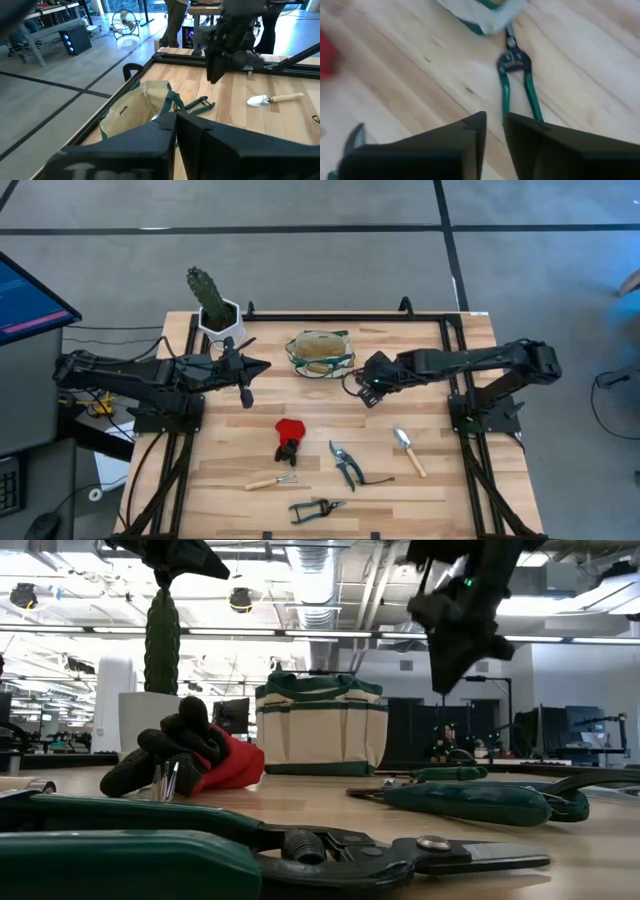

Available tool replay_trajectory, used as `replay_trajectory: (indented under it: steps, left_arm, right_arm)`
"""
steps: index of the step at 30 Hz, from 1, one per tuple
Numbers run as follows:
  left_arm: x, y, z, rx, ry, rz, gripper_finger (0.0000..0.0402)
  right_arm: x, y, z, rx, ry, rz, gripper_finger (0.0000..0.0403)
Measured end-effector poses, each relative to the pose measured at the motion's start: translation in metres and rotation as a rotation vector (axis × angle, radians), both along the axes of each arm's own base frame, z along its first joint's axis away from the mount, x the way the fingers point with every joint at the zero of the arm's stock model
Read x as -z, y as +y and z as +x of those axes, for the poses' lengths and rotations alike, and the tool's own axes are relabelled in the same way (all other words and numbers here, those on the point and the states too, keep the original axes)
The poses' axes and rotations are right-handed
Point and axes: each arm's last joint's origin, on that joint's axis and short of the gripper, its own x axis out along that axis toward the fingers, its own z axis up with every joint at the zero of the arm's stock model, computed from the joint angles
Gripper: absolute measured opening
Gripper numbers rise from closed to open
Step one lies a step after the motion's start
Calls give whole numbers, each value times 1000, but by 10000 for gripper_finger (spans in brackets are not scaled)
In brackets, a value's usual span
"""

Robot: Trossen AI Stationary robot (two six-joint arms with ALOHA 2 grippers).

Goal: Pick & Place Garden tools in Gardening bag
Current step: Put the top garden pruner into the gardening bag

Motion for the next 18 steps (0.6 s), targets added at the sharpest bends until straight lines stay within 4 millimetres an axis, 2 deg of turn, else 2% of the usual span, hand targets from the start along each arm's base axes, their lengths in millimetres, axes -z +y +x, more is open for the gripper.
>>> replay_trajectory:
  steps: [6,18]
  left_arm:
    - [0,0,0,0,0,0,4]
    - [0,0,0,0,0,0,4]
  right_arm:
    - [24,-11,8,12,112,52,98]
    - [69,-10,24,-101,296,63,98]
